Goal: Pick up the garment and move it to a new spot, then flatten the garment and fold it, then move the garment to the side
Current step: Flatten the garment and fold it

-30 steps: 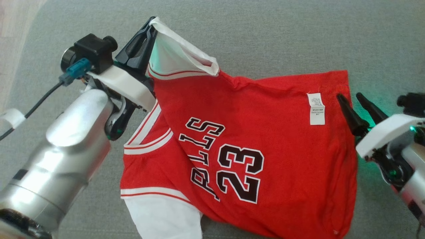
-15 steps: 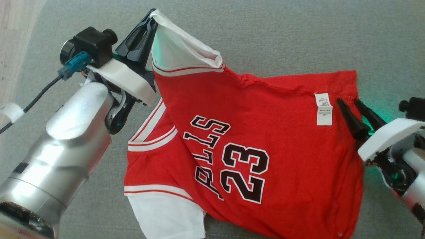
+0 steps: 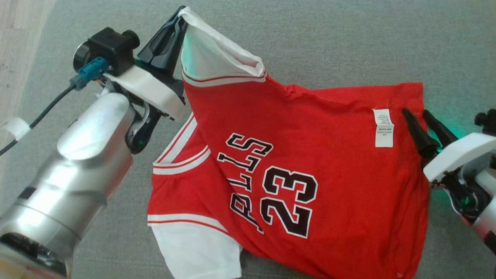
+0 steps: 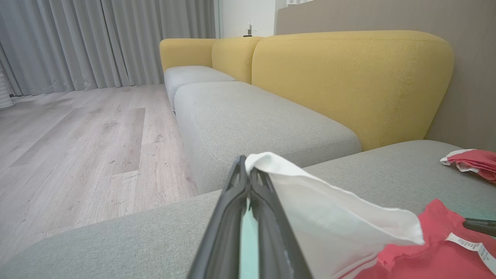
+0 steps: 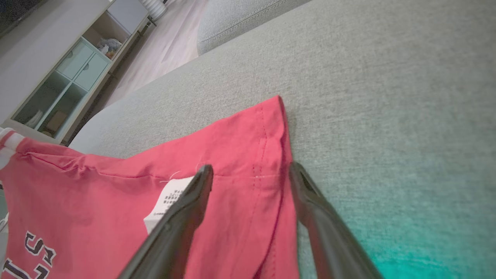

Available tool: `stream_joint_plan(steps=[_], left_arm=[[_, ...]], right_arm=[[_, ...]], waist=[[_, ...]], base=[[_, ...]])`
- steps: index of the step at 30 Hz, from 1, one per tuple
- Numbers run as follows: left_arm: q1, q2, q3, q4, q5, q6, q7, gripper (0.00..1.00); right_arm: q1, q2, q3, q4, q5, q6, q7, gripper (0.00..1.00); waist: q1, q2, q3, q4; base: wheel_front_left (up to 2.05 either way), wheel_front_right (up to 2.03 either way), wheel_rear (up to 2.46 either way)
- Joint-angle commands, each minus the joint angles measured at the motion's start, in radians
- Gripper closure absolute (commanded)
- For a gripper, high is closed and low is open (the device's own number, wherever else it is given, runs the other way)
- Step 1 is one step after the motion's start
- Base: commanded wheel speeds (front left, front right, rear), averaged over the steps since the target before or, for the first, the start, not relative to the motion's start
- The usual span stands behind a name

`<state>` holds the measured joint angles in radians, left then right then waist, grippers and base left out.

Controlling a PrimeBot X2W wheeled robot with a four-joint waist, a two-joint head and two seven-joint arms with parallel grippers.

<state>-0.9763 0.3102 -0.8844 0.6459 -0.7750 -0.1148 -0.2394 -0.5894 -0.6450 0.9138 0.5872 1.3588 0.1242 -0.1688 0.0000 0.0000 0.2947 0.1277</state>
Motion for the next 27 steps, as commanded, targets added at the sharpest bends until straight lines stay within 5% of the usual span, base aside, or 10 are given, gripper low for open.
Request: stream_joint_plan(steps=[1,3,8,12,18,27], left_arm=[[-0.056,0.030,0.032,-0.012,-0.004,-0.002,-0.011,1.00],[-0.056,0.029,0.032,-0.011,-0.004,-0.003,-0.012,1.00],[-0.059,0.028,0.030,-0.006,-0.005,-0.004,-0.014,1.00],[-0.060,0.027,0.026,-0.001,-0.005,-0.005,-0.015,1.00],[-0.060,0.041,0.037,-0.003,0.000,-0.006,-0.018,1.00],[-0.236,0.119,0.099,-0.057,0.064,-0.004,-0.018,1.00]], right_arm=[[0.002,-0.032,0.018,-0.014,0.011,0.007,-0.012,0.18],[-0.002,-0.034,0.026,-0.014,0.016,0.007,-0.018,0.48],[-0.016,-0.037,0.047,-0.006,0.024,0.007,-0.028,0.61],[-0.027,-0.037,0.065,0.000,0.029,0.007,-0.035,1.00],[-0.059,-0.064,0.067,-0.010,-0.002,0.007,-0.075,1.00],[-0.308,-0.215,0.016,-0.124,-0.096,0.007,-0.083,1.00]], waist=[[0.0000,0.0000,0.000,0.000],[0.0000,0.0000,0.001,0.000],[0.0000,0.0000,0.006,0.005],[0.0000,0.0000,0.007,0.008],[0.0000,0.0000,-0.016,-0.004],[0.0000,0.0000,0.002,-0.056]], base=[[0.00,0.00,0.00],[0.00,0.00,0.00],[0.00,0.00,0.00],[0.00,0.00,0.00],[0.00,0.00,0.00],[0.00,0.00,0.00]])
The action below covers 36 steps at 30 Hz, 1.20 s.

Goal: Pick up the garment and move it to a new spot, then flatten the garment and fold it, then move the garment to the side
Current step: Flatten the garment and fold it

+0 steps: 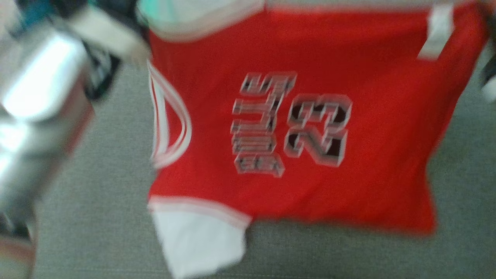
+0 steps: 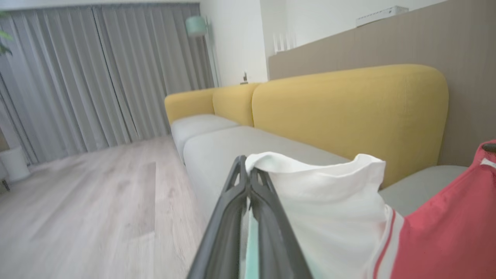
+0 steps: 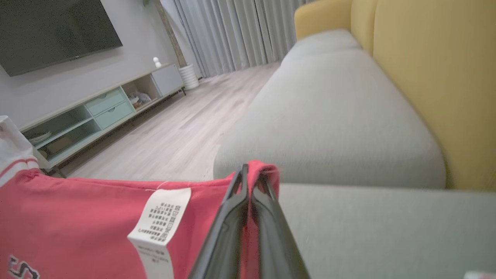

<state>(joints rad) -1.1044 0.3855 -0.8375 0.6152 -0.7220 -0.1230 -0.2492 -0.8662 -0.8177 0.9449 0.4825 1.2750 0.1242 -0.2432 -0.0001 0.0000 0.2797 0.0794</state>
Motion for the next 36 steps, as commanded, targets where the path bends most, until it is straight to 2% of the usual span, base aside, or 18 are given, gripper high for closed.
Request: stream_joint_plan(steps=[1,3,10,15,16,20,26,29,30,36], left_arm=[[-0.152,0.046,0.056,-0.023,0.023,0.005,-0.006,1.00],[-0.248,0.049,0.066,-0.006,0.050,0.011,-0.003,1.00],[-0.555,0.035,0.114,0.076,0.175,0.053,-0.011,1.00],[-0.584,0.035,0.178,0.018,0.215,0.048,-0.012,1.00],[-0.542,0.043,0.195,-0.022,0.220,0.030,-0.012,1.00],[-0.375,0.079,0.186,-0.111,0.230,0.009,-0.012,1.00],[-0.040,0.139,0.200,-0.260,0.241,0.015,-0.012,1.00],[0.140,0.167,0.200,-0.348,0.257,0.035,-0.012,1.00],[0.259,0.196,0.185,-0.403,0.272,0.048,-0.012,1.00],[0.611,0.290,0.109,-0.551,0.253,0.104,0.025,1.00]], right_arm=[[-0.080,-0.057,-0.017,-0.022,-0.030,0.007,-0.002,1.00],[-0.186,-0.074,-0.019,-0.020,-0.065,0.007,0.018,1.00],[-0.503,-0.068,-0.061,0.039,-0.139,0.007,0.011,1.00],[-0.566,-0.083,-0.049,0.041,-0.170,0.007,0.000,1.00],[-0.557,-0.095,-0.034,0.033,-0.169,0.007,-0.004,1.00],[-0.477,-0.117,-0.001,0.018,-0.149,0.007,-0.011,1.00],[-0.268,-0.128,0.025,0.011,-0.109,0.007,-0.018,1.00],[-0.132,-0.118,-0.021,-0.004,-0.094,0.007,-0.018,1.00],[-0.026,-0.115,-0.060,-0.019,-0.101,0.007,-0.018,1.00],[0.294,-0.100,-0.203,-0.078,-0.153,0.007,-0.018,1.00]], waist=[[0.0001,0.0000,0.028,-0.012],[0.0001,0.0000,0.055,-0.022],[0.0001,0.0000,0.126,-0.043],[0.0001,0.0000,0.140,-0.041],[0.0001,0.0000,0.149,-0.033],[0.0001,0.0000,0.157,-0.014],[0.0001,0.0000,0.136,0.011],[0.0001,0.0000,0.100,0.014],[0.0001,0.0000,0.072,0.013],[0.0001,0.0000,-0.029,-0.003]], base=[[0.00,0.00,0.00],[0.00,0.00,0.00],[0.00,0.00,0.00],[0.00,0.00,0.00],[0.00,0.00,0.00],[0.00,0.00,0.00],[0.00,0.00,0.00],[0.00,0.00,0.00],[0.00,0.00,0.00],[0.00,0.00,0.00]])
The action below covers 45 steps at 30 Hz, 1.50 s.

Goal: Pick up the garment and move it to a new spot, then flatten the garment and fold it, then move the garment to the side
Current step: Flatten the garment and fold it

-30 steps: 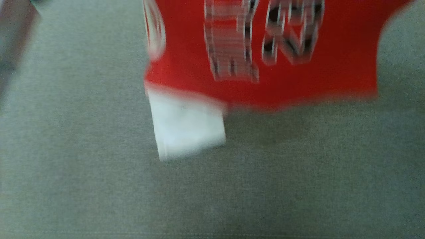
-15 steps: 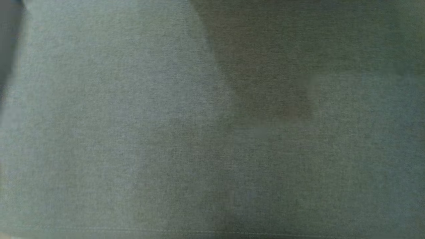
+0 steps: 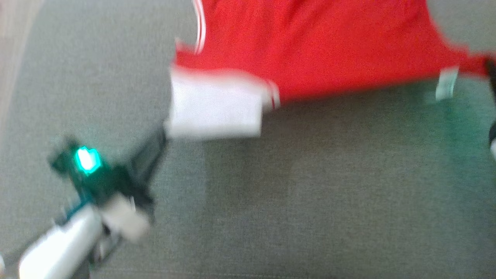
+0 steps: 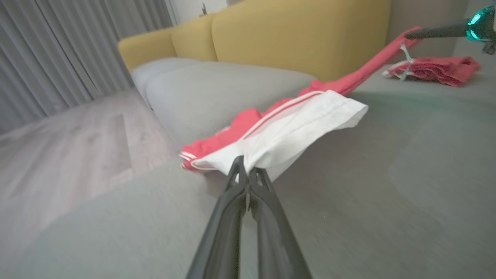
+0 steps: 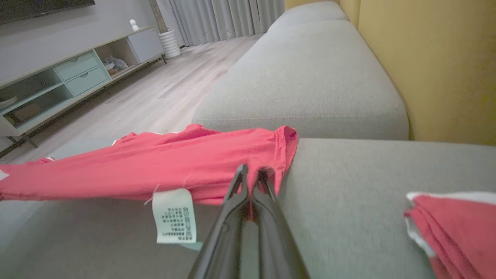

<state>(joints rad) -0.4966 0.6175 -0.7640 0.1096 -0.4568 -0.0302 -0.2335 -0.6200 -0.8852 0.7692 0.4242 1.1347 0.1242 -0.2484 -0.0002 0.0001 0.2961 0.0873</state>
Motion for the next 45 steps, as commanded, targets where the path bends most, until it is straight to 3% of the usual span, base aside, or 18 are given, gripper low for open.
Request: stream_joint_plan(steps=[1,8,14,20,28,35,36,38,45], left_arm=[[0.057,0.071,0.025,-0.077,-0.027,0.022,0.023,1.00],[0.312,0.138,-0.014,-0.283,-0.118,0.108,0.110,1.00],[0.281,0.132,0.026,-0.319,-0.148,0.130,0.114,1.00],[0.135,0.071,0.060,-0.237,-0.184,0.082,0.130,1.00],[-0.124,-0.018,0.081,-0.015,-0.192,-0.018,0.136,1.00],[-0.291,-0.086,0.065,0.186,-0.170,-0.063,0.118,1.00],[-0.303,-0.097,0.065,0.213,-0.174,-0.065,0.113,0.82],[-0.322,-0.115,0.063,0.264,-0.177,-0.071,0.095,0.00],[-0.255,-0.163,0.057,0.354,-0.210,-0.050,0.060,0.00]], right_arm=[[0.096,-0.028,-0.053,-0.030,-0.025,0.007,-0.013,1.00],[0.392,0.005,-0.186,-0.122,-0.103,0.007,-0.013,1.00],[0.474,0.036,-0.254,-0.163,-0.137,0.007,-0.013,1.00],[0.396,0.074,-0.257,-0.143,-0.145,0.007,0.010,1.00],[0.196,0.104,-0.234,-0.084,-0.153,0.007,0.063,1.00],[0.055,0.122,-0.166,-0.014,-0.140,0.007,0.080,1.00],[0.041,0.126,-0.154,-0.004,-0.136,0.007,0.079,0.77],[0.019,0.133,-0.135,0.019,-0.127,0.007,0.074,0.00],[-0.003,0.148,-0.085,0.061,-0.104,0.007,0.019,0.00]], waist=[[0.0002,-0.0001,-0.058,-0.015],[0.0002,-0.0001,-0.121,-0.032],[0.0002,-0.0001,-0.098,-0.031],[0.0002,-0.0001,-0.037,-0.032],[0.0002,-0.0001,0.061,-0.037],[0.0002,-0.0001,0.110,-0.044],[0.0002,-0.0001,0.113,-0.046],[0.0002,-0.0001,0.115,-0.049],[0.0002,-0.0001,0.092,-0.062]], base=[[0.00,0.00,0.00],[0.00,0.00,0.00],[0.00,0.00,0.00],[0.00,0.00,0.00],[0.00,0.00,0.00],[0.00,0.00,0.00],[0.00,0.00,0.00],[0.00,0.00,0.00],[0.00,0.00,0.00]])
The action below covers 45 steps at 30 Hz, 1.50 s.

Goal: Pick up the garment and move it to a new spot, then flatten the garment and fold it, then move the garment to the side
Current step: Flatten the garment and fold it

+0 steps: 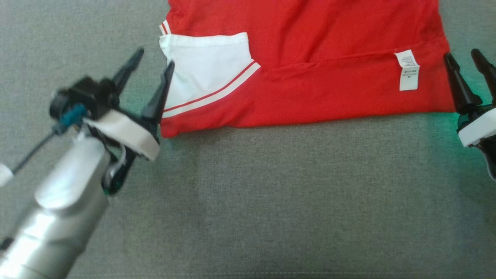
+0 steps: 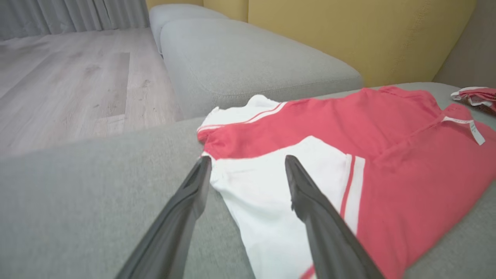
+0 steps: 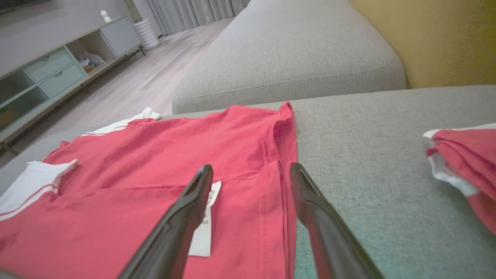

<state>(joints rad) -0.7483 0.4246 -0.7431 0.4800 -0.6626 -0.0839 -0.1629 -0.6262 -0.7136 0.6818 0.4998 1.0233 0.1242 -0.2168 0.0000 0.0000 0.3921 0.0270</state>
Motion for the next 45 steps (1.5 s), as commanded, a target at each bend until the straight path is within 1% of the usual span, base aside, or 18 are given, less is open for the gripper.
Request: stream_joint_plan(steps=[1,8,14,21,22,24,25,30,33,34,35,36,40,45], left_arm=[[0.019,0.024,0.037,-0.014,-0.013,0.014,-0.009,0.00],[0.154,0.002,0.035,-0.012,-0.068,0.077,0.018,0.00],[0.196,-0.001,0.022,0.016,-0.080,0.131,0.080,0.00],[0.236,-0.007,-0.001,0.007,-0.103,0.128,0.134,0.00],[0.243,-0.006,-0.004,0.002,-0.105,0.128,0.138,0.08],[0.257,-0.007,-0.006,-0.016,-0.114,0.124,0.134,0.95],[0.260,-0.007,-0.007,-0.024,-0.114,0.121,0.130,1.00],[0.255,0.002,-0.009,-0.049,-0.101,0.117,0.105,1.00],[0.253,0.009,-0.011,-0.057,-0.094,0.116,0.094,1.00],[0.253,0.011,-0.012,-0.059,-0.092,0.117,0.091,1.00],[0.253,0.013,-0.013,-0.060,-0.089,0.118,0.088,1.00],[0.253,0.014,-0.015,-0.061,-0.086,0.118,0.086,1.00],[0.258,0.021,-0.024,-0.062,-0.077,0.118,0.081,1.00],[0.288,0.034,-0.038,-0.073,-0.073,0.120,0.079,1.00]], right_arm=[[0.005,-0.023,0.005,-0.012,0.011,0.007,-0.019,0.00],[0.029,-0.010,0.024,-0.007,0.031,0.007,-0.041,0.00],[0.036,-0.002,0.029,-0.001,0.040,0.007,-0.044,0.00],[0.059,0.016,0.021,0.013,0.032,0.007,-0.045,0.00],[0.065,0.021,0.022,0.020,0.029,0.007,-0.045,0.00],[0.074,0.034,0.027,0.055,0.016,0.007,-0.045,0.00],[0.074,0.038,0.029,0.071,0.006,0.007,-0.045,0.00],[0.064,0.067,0.038,0.186,-0.026,0.007,-0.043,0.00],[0.051,0.093,0.061,0.245,-0.031,0.007,-0.015,0.00],[0.046,0.101,0.070,0.255,-0.032,0.007,-0.007,0.22],[0.041,0.107,0.079,0.264,-0.033,0.007,0.001,0.69],[0.037,0.111,0.089,0.271,-0.035,0.007,0.006,1.00],[0.032,0.105,0.113,0.295,-0.045,0.007,0.006,1.00],[0.078,0.064,0.130,0.306,-0.055,0.007,-0.012,1.00]], waist=[[0.0000,0.0000,-0.009,-0.003],[0.0000,0.0000,-0.025,-0.012],[0.0000,0.0000,-0.029,-0.018],[0.0000,0.0000,-0.044,-0.021],[0.0000,0.0000,-0.047,-0.020],[0.0000,0.0000,-0.053,-0.016],[0.0000,0.0000,-0.054,-0.014],[0.0000,0.0000,-0.061,-0.002],[0.0000,0.0000,-0.066,0.001],[0.0000,0.0000,-0.068,0.001],[0.0000,0.0000,-0.071,0.002],[0.0000,0.0000,-0.075,0.004],[0.0000,0.0000,-0.101,0.009],[0.0000,0.0000,-0.153,0.013]], base=[[0.00,0.00,0.00],[0.00,0.00,0.00],[0.00,0.00,0.00],[0.00,0.00,0.00],[0.00,0.00,0.00],[0.00,0.00,0.00],[0.00,0.00,0.00],[0.00,0.00,0.00],[0.00,0.00,0.00],[0.00,0.00,0.00],[0.00,0.00,0.00],[0.00,0.00,0.00],[0.00,0.00,0.00],[0.00,0.00,0.00]])
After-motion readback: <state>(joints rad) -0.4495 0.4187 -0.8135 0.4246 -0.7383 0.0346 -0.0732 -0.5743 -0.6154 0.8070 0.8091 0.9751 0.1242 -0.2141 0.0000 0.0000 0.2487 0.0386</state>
